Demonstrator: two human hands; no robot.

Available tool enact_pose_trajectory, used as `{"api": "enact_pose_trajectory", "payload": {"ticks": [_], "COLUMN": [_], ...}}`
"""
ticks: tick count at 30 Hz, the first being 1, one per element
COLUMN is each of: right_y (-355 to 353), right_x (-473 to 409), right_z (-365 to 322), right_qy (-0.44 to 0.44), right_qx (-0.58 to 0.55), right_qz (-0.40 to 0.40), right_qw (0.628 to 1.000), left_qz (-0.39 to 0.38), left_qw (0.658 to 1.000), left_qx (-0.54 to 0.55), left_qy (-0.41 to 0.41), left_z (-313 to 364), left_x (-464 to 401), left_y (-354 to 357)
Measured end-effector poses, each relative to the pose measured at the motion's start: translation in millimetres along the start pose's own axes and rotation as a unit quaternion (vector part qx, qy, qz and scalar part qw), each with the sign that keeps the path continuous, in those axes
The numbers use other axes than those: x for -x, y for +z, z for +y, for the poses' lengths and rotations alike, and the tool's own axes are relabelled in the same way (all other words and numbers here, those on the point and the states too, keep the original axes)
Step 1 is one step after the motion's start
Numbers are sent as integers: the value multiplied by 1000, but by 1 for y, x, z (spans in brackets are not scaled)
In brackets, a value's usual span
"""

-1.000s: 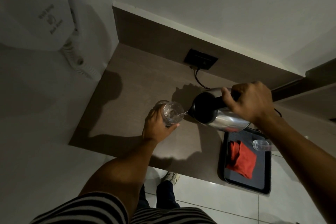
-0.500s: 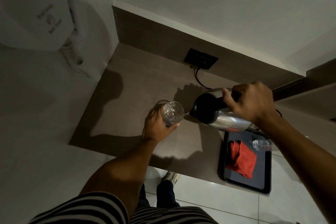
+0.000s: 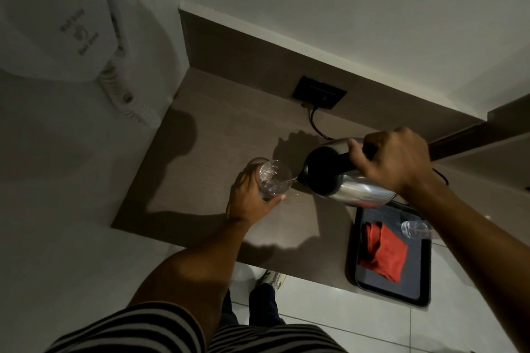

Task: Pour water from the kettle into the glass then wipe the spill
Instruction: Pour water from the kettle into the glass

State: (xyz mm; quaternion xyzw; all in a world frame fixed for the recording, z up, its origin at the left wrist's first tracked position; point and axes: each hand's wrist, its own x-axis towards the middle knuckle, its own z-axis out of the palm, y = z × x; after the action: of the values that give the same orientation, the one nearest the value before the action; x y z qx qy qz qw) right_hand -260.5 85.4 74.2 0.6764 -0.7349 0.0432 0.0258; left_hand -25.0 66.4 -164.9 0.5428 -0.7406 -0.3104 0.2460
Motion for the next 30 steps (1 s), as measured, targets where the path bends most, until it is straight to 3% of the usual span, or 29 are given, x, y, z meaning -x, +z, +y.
{"api": "enact_pose_trajectory", "payload": {"ticks": [30], "right_y": [-9], "right_x": [-20], "right_z": [-21], "right_qy": [-11], "right_qx": [17], "right_qz": [-45], "right_qw": [999], "left_qz": [-14], "left_qw": [1000], "left_qx": [18], "left_qy": [-15], "left_z": [2], "left_x": [0], "left_y": [-2]}}
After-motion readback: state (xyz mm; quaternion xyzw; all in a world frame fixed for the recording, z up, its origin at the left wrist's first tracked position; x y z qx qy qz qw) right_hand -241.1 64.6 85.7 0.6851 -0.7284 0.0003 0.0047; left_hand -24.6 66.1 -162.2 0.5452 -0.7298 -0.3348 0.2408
